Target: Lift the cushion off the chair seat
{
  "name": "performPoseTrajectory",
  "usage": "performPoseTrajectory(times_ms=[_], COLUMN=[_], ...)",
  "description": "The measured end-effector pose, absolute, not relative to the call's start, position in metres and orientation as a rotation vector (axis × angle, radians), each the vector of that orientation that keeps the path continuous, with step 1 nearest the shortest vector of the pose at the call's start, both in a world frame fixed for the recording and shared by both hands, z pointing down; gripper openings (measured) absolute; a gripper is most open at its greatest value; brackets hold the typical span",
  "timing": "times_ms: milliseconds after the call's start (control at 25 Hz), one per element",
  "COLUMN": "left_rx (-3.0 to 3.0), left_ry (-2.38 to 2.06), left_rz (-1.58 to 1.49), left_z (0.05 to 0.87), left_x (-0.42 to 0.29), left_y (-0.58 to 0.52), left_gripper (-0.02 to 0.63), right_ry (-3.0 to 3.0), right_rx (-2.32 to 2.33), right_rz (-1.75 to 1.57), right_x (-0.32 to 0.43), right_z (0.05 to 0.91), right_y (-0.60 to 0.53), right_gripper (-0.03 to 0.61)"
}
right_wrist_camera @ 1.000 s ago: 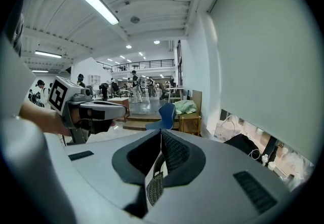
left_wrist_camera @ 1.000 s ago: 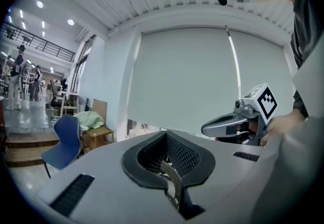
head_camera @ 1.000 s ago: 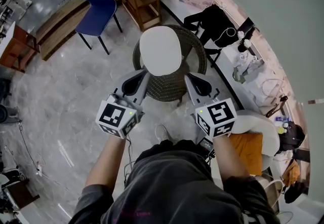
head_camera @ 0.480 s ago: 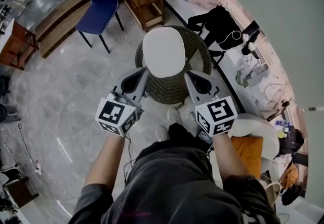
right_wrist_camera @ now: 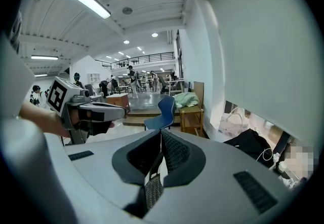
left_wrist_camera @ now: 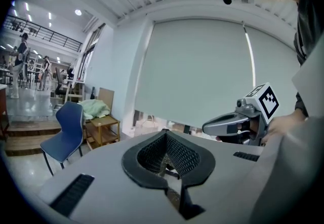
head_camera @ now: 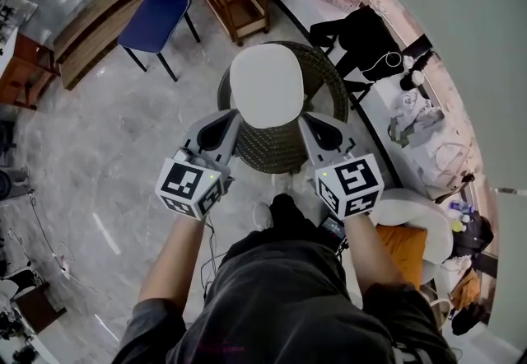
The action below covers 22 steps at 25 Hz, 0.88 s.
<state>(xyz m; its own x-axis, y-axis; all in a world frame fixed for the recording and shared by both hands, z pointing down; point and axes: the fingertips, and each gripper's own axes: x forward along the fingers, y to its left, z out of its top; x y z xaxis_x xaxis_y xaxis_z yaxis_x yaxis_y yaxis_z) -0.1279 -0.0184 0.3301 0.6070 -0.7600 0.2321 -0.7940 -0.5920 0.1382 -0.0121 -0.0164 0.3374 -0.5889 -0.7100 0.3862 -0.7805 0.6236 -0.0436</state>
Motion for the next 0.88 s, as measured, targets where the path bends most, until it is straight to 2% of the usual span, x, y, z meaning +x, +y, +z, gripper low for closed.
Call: performPoseTrajectory(times_ms=[880], left_rx=[2.293], left_ry=[-1.394], left_rz=[0.363], left_z=[0.502], left_x=[-0.127], left_y=[-0.145], left_gripper=[0.017], right_ry=[-2.444], right_rx=[1.021], right_rz=[0.506], right_x=[0.020], right_z=[0.486], right_y=[-0.170], right_gripper=[0.017])
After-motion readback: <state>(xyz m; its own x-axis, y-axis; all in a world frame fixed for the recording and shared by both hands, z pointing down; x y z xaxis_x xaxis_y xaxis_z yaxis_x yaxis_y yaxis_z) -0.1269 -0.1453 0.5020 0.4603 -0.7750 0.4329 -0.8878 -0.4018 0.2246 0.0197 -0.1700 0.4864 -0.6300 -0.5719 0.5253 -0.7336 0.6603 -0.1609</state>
